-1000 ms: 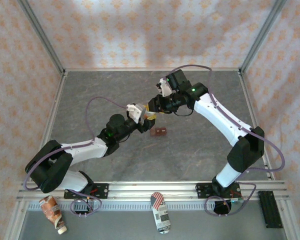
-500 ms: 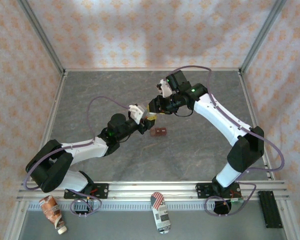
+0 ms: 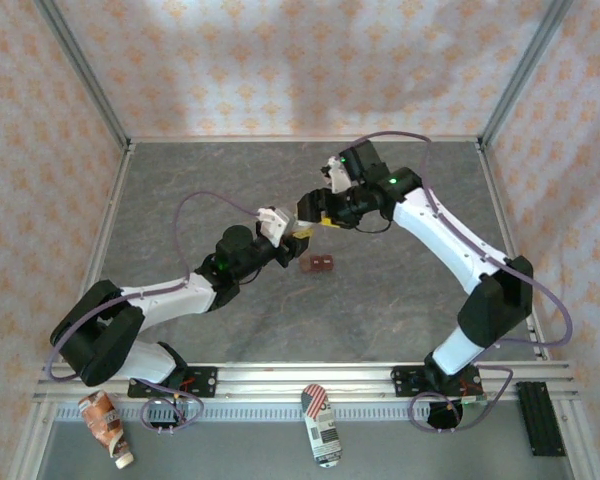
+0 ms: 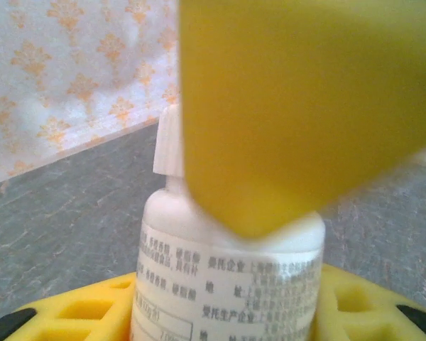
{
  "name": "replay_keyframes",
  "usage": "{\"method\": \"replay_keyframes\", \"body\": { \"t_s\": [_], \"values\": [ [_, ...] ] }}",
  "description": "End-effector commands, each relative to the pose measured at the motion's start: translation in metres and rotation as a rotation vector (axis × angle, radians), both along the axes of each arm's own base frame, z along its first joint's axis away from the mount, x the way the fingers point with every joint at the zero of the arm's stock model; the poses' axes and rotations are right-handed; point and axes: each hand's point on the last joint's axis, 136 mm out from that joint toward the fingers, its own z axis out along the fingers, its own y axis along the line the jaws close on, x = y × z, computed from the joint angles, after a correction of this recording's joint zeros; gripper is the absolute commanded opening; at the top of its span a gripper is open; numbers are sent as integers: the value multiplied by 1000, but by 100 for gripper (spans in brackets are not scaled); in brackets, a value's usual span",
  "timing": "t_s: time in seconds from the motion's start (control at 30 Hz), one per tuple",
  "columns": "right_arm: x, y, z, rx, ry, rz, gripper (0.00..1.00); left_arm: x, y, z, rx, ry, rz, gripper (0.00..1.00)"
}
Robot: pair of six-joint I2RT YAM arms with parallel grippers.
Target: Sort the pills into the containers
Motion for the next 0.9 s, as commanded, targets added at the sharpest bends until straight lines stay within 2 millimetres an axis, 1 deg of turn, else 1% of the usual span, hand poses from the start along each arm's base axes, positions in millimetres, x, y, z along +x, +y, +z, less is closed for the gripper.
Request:
{"method": "replay_keyframes", "body": {
  "t_s": [0.0,0.1,0.2,0.3,0.4,0.67,0.87],
  "values": [
    [11,-25,29,52,-60,-105,76,1,10,24,-35,-45,51,0],
    [17,-33,37,63,-73,-178,77,-1,7,23,11,-11,27,0],
    [24,-36,42,94,-68,-265,77,-4,2,22,37,-13,-10,0],
    [25,-34,48,138,-77,-313,77,-2,6,22,31,-34,16,0],
    [23,-28,52,149,-95,-321,77,-3,5,21,37,-35,10,0],
    [13,0,40,134,-77,-258,69,-4,3,22,7,-30,-2,0],
    [11,7,31,122,-65,-236,66,-3,1,21,7,-23,-6,0]
  ]
}}
